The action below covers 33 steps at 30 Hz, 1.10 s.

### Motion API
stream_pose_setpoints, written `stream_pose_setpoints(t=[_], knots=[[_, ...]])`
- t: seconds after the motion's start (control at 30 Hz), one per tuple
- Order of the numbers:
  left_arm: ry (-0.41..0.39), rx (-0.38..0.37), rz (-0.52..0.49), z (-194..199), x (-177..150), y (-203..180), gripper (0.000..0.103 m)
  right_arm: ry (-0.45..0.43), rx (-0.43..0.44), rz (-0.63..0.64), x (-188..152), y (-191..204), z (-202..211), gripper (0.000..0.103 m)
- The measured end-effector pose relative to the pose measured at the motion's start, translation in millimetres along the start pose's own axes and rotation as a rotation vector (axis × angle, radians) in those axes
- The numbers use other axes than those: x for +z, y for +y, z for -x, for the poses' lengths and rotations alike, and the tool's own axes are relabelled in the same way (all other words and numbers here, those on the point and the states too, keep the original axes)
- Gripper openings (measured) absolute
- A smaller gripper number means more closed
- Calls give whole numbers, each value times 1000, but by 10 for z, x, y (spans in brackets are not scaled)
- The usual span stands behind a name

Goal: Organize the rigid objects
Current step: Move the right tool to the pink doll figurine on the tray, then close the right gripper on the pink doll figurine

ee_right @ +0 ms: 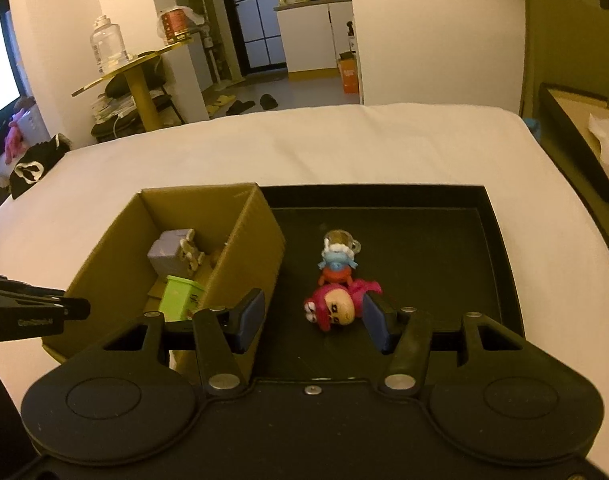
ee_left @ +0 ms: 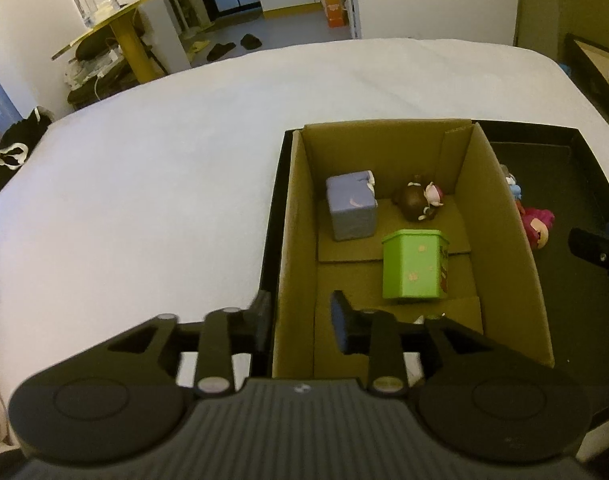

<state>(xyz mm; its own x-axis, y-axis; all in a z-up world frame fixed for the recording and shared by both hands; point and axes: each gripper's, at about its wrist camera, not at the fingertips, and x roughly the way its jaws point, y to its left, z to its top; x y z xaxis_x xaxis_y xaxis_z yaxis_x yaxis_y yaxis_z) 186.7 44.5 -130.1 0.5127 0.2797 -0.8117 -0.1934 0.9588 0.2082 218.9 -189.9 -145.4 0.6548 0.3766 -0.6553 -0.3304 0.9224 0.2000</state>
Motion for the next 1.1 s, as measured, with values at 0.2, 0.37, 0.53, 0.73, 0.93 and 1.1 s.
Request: stream_pose_setpoints(t=[0.2,0.37,0.53,0.73,0.93,1.1], knots=[[27,68,-41,-62,28,-82,60,-7,5,-23,-69,-143,-113,62],[39,108,-69,-111,31,-152,66,11,13,-60,-103,-249,-277,73],[50,150,-87,-160,59,-228,67,17,6,-82,-122,-307,-474,78],[60,180,-117,-198,113,-305,68,14,28,-102,-124,-329,-642,78],[70,214,-139,-247,159,-357,68,26,44,-120,-144,-372,-785,78],[87,230,-148,-288,172,-395,68,27,30,-80,-173,-319,-857,78]])
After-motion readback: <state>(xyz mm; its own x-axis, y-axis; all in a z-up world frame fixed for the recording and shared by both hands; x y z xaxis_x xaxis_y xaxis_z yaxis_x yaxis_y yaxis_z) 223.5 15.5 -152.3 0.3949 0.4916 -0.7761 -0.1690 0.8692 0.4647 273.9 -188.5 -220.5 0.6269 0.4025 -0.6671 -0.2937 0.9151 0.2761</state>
